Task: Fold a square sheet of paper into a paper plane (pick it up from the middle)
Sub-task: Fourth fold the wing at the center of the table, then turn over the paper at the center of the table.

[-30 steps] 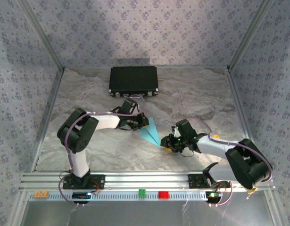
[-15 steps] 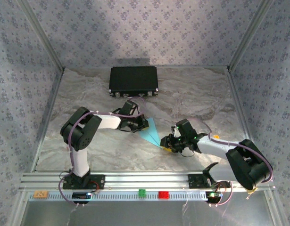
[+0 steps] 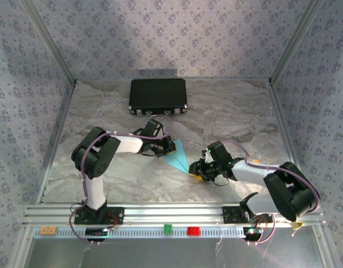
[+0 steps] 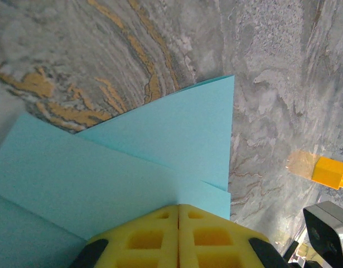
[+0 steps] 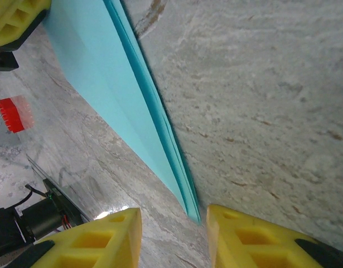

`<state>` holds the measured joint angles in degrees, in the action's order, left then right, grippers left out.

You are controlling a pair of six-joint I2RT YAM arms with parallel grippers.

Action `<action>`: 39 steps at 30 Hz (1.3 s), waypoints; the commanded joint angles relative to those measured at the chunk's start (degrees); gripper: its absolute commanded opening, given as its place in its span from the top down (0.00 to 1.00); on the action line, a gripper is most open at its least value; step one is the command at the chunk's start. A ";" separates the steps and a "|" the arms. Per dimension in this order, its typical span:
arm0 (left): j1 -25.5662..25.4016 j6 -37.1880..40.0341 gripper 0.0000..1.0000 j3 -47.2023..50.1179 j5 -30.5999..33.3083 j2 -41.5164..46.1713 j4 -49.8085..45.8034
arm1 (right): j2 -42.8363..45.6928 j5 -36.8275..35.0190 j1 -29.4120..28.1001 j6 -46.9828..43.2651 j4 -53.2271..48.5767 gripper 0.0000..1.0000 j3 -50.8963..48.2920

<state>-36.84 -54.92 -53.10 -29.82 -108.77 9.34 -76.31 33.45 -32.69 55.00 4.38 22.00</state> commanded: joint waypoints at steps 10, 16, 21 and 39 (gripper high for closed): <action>0.23 0.61 0.93 1.51 0.87 -0.48 -1.79 | -1.16 0.54 0.49 1.85 5.43 0.66 -0.20; 0.24 0.43 0.93 1.60 0.79 -0.24 -1.53 | -1.29 0.41 0.68 1.86 8.14 0.65 -0.29; 0.24 0.42 0.93 1.50 0.73 0.10 -1.70 | -2.14 1.08 0.88 1.60 10.98 0.66 -0.34; 0.23 0.07 0.93 1.60 0.64 0.92 -1.35 | -4.55 2.08 1.70 0.69 14.78 0.71 -0.18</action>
<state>-36.84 -54.96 -53.04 -29.82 -108.75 9.50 -80.51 34.57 -31.35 56.14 18.06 22.00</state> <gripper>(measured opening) 0.072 0.295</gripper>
